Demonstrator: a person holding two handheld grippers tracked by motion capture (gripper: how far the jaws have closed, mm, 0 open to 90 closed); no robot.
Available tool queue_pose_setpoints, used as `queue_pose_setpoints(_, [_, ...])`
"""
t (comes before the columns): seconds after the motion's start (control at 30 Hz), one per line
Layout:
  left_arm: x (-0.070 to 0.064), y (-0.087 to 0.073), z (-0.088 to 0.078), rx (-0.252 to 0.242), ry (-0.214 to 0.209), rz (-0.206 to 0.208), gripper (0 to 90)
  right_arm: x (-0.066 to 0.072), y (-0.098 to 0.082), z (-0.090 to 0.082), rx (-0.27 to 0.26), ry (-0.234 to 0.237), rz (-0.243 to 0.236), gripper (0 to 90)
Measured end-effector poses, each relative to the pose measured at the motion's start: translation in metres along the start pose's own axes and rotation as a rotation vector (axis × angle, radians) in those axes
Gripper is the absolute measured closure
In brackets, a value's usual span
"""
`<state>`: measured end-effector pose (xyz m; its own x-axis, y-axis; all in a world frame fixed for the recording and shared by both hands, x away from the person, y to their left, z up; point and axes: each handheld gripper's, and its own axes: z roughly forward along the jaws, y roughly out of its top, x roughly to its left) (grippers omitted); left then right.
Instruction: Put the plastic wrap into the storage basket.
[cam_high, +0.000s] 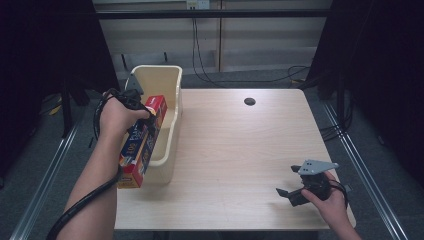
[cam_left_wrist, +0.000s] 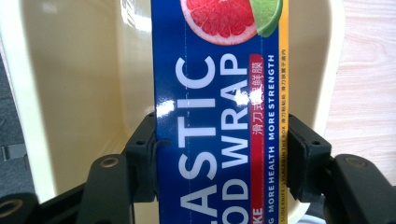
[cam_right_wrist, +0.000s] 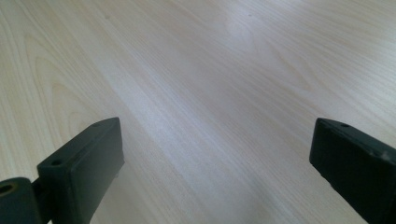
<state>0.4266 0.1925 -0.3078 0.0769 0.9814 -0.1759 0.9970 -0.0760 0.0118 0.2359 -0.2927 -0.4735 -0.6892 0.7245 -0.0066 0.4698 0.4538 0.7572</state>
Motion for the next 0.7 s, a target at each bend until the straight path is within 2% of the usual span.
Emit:
queue_pose_setpoints(0.2, [0.002,0.001,0.003,0.012,-0.015,0.001,40.4,0.000,0.000,0.001,0.003,0.003,-0.002,2.9])
queue_pose_setpoints(0.47, [-0.001,0.003,0.009,0.022,-0.004,0.016,40.1,0.000,-0.001,0.001,0.005,0.005,-0.004,2.9])
queue_pose_setpoints(0.67, [0.000,0.002,0.012,0.011,-0.010,-0.014,39.8,0.000,-0.001,0.001,0.009,0.009,-0.004,2.9])
queue_pose_setpoints(0.7, [0.001,0.002,0.013,0.017,-0.009,-0.005,39.8,0.000,-0.001,0.001,0.007,0.009,-0.003,2.9])
